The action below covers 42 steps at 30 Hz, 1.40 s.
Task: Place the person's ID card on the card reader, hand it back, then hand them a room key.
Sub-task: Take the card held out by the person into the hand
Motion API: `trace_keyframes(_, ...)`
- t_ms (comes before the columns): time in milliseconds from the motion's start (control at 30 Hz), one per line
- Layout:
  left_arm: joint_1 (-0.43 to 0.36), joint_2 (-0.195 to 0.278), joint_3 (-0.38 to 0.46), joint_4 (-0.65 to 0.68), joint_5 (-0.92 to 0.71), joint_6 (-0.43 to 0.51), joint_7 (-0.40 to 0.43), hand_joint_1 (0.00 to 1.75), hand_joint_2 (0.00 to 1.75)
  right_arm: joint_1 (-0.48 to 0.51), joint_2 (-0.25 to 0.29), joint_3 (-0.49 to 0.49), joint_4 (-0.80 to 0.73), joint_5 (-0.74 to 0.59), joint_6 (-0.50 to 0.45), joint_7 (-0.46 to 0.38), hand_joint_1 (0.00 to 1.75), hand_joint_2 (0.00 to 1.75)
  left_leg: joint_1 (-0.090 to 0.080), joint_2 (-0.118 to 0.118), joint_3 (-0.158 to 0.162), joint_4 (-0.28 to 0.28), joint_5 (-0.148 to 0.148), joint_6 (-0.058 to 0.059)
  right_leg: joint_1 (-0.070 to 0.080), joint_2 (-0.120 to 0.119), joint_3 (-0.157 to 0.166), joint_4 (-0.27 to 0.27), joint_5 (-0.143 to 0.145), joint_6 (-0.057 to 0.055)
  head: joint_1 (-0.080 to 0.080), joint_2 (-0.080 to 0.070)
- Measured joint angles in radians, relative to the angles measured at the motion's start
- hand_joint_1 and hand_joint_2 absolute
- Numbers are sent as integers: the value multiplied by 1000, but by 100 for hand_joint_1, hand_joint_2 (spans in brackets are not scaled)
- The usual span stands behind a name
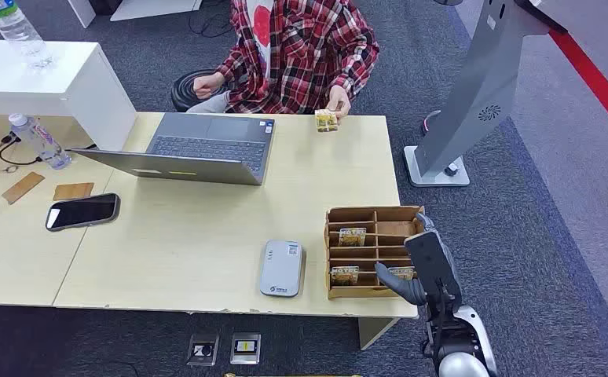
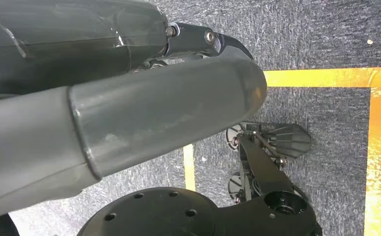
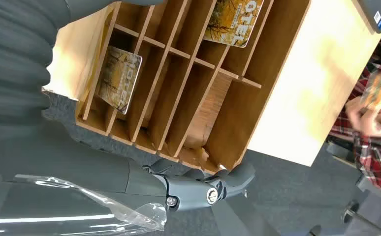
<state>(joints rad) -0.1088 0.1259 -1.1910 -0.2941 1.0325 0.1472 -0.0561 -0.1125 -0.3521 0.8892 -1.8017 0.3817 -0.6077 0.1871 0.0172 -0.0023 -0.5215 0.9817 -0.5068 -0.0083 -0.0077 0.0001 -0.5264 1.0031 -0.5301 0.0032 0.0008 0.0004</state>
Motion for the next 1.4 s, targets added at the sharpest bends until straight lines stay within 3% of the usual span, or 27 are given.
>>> trace_keyframes(100,0,0,0,0,-2,0,0,0,0,-2,0,0,0,41,5,18,0,175,0,0,0,0,0,0,0,0,0,0,0,0,0,0)
trace_keyframes(267,0,0,0,0,-8,-2,0,0,0,-28,0,-4,0,219,61,102,0,175,0,0,0,0,0,0,0,0,0,0,0,0,0,0)
trace_keyframes(633,-1,0,0,0,-22,-11,-8,0,0,-156,3,-6,14,509,156,199,0,175,0,0,0,0,0,0,0,0,0,0,0,0,0,0)
trace_keyframes(1200,-1,1,0,0,-37,-16,-7,0,0,-264,48,-1,143,751,62,267,1,175,0,-1,-1,0,0,0,0,0,0,0,0,0,0,0)
trace_keyframes(1233,-1,1,0,0,-40,-16,-7,0,0,-267,51,-1,150,759,55,266,32,175,0,-1,-1,0,0,0,0,0,0,0,0,0,0,0)
trace_keyframes(1333,-1,1,0,0,-45,-16,-7,0,0,-274,61,-1,166,791,24,264,162,175,0,-1,-1,0,0,0,0,0,0,0,0,0,0,0)
trace_keyframes(1367,-1,1,0,0,-46,-16,-7,0,0,-274,64,-1,170,805,11,263,175,175,0,-1,-1,0,0,0,0,0,0,0,0,0,0,0)
trace_keyframes(1400,-1,1,0,0,-47,-16,-7,0,0,-275,66,-2,173,820,-3,262,175,175,0,-1,-1,0,0,0,0,0,0,0,0,0,0,0)
